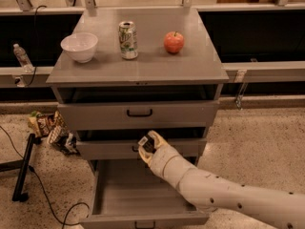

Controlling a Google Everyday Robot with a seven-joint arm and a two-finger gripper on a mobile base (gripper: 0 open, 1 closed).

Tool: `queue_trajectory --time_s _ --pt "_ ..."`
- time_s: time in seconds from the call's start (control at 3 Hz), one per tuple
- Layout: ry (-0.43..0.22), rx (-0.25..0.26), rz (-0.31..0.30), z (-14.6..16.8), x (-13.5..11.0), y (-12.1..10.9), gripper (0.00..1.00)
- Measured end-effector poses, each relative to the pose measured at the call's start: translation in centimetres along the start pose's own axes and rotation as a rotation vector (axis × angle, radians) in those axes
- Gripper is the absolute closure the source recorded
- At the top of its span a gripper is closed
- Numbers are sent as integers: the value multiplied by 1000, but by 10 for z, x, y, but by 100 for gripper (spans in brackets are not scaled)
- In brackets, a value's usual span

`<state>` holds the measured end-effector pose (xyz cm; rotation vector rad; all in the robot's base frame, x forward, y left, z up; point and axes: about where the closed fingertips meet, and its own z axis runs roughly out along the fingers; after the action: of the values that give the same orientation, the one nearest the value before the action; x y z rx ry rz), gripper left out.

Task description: Pick rxbar chocolate from bottom drawer and place on counter

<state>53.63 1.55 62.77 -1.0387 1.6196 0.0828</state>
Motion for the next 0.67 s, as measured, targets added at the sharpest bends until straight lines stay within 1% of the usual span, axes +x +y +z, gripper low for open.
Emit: queue_trajectory --time_s 0.33,0.67 --pt "-18 32 -73 -24 -68 -27 100" --pt "-19 51 -169 -45 -140 -58 100"
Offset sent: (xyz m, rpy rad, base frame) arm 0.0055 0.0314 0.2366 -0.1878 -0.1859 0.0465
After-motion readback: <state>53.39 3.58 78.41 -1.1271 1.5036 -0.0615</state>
